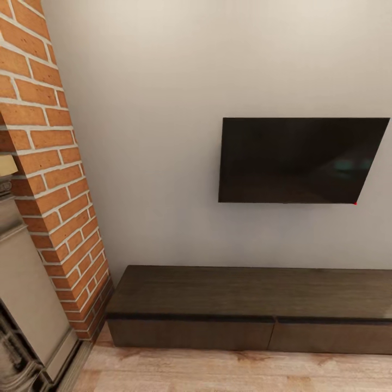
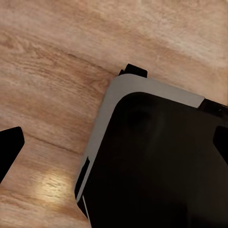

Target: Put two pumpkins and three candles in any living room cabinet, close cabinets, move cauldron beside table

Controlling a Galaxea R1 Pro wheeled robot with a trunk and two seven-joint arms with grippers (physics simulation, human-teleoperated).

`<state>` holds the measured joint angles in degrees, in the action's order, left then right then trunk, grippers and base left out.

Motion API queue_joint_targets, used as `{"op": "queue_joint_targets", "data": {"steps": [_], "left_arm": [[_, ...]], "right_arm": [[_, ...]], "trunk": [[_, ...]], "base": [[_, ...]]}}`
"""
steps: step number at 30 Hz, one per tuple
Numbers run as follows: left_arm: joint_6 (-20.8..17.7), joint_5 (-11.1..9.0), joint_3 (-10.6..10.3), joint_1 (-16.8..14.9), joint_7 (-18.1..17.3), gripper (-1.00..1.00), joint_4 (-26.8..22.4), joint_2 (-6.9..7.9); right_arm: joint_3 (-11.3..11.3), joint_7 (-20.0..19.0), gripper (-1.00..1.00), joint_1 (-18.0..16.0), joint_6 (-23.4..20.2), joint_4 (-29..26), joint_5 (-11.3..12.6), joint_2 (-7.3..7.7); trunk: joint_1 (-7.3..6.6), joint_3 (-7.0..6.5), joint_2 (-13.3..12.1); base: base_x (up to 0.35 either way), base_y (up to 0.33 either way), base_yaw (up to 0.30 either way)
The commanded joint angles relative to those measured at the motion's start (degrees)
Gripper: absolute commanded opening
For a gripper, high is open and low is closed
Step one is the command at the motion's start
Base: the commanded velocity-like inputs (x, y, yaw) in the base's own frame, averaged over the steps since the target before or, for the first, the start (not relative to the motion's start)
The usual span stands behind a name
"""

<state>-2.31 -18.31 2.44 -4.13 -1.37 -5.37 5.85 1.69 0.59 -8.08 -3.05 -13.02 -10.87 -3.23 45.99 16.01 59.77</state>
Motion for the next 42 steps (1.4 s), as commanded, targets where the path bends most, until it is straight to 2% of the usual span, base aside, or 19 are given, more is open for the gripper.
{"op": "queue_joint_targets", "data": {"steps": [1, 6, 10, 11, 16, 20, 23, 26, 31, 32, 34, 37, 38, 42], "left_arm": [[-0.3, -0.3, 0.3, -0.1, -0.2, 1.00, -0.1, 0.05], [-2.2, -0.5, 0.3, -0.2, -0.4, 1.00, -0.2, 0.11], [-7.3, -0.6, 0.3, -1.0, -0.4, 1.00, -1.8, 0.10], [-12.4, -0.7, 0.4, -2.2, -0.5, 1.00, -6.4, -0.03], [-18.5, -0.7, 0.4, -2.8, -0.5, 1.00, -13.6, -0.21], [-25.1, -0.7, 0.5, -3.1, -0.5, 1.00, -20.5, -0.35], [-29.2, -0.7, 0.5, -3.1, -0.5, 1.00, -25.2, -0.38], [-31.3, -0.7, 0.5, -3.1, -0.5, 1.00, -28.0, -0.39], [-37.4, -0.8, 0.4, -3.2, -0.4, 1.00, -36.6, -0.40], [-39.5, -0.8, 0.5, -3.2, -0.4, 1.00, -40.7, -0.45], [-41.6, -0.8, 0.5, -3.2, -0.4, 1.00, -44.9, -0.59], [-44.1, -1.0, 0.5, -3.2, -0.4, 1.00, -49.1, -1.00], [-45.8, -1.3, 0.5, -3.2, -0.4, 1.00, -51.8, -1.36], [-49.4, -2.2, 0.5, -3.2, -0.4, 1.00, -57.8, -2.31]], "right_arm": [[0.2, 0.0, 1.00, 0.0, -0.3, -0.1, -0.4, -0.04], [0.1, 0.1, 1.00, 0.0, -0.5, -0.2, -0.2, -0.03], [0.1, 0.2, 1.00, -0.1, -0.5, -0.3, 0.7, -0.03], [0.1, 0.1, 1.00, -0.1, -0.5, -0.4, 2.2, -0.01], [0.1, -0.1, 1.00, -0.2, -0.5, -0.5, 4.7, 0.02], [0.1, -0.6, 1.00, -0.2, -0.5, -1.2, 6.8, 0.05], [0.1, -1.0, 1.00, -0.3, -0.6, -2.4, 7.4, 0.05], [0.1, -1.8, 1.00, -0.4, -0.8, -3.6, 7.6, 0.06], [0.1, -5.1, 1.00, -2.0, -4.7, -6.5, 7.8, 0.05], [0.0, -6.5, 1.00, -3.2, -6.7, -7.0, 8.4, 0.06], [0.0, -7.5, 1.00, -4.5, -8.1, -7.3, 10.0, 0.06], [0.0, -8.2, 1.00, -5.8, -8.9, -7.4, 12.7, 0.05], [0.0, -8.4, 1.00, -6.6, -9.2, -7.5, 14.9, 0.02], [0.1, -8.6, 1.00, -8.6, -10.3, -7.5, 19.5, -0.01]], "trunk": [[0.00, 0.07, 0.0], [0.00, 0.07, 0.0], [0.00, 0.07, 0.0], [0.00, 0.07, 0.0], [0.00, 0.07, 0.0], [0.00, 0.07, 0.0], [0.00, 0.07, 0.0], [0.00, 0.07, 0.0], [0.00, 0.07, 0.0], [0.00, 0.07, 0.0], [0.00, 0.07, 0.0], [0.00, 0.07, 0.0], [0.00, 0.07, 0.0], [0.00, 0.07, 0.0]], "base": [[0.000, 0.000, 0.000], [0.000, 0.000, 0.000], [0.000, 0.000, 0.000], [0.000, 0.000, 0.000], [0.000, 0.000, 0.000], [0.000, 0.000, 0.000], [0.000, 0.000, 0.000], [0.000, 0.000, 0.000], [0.000, 0.000, 0.000], [0.000, 0.000, 0.000], [0.000, 0.000, 0.000], [0.000, 0.000, 0.000], [0.000, 0.000, 0.000], [0.000, 0.000, 0.000]]}}
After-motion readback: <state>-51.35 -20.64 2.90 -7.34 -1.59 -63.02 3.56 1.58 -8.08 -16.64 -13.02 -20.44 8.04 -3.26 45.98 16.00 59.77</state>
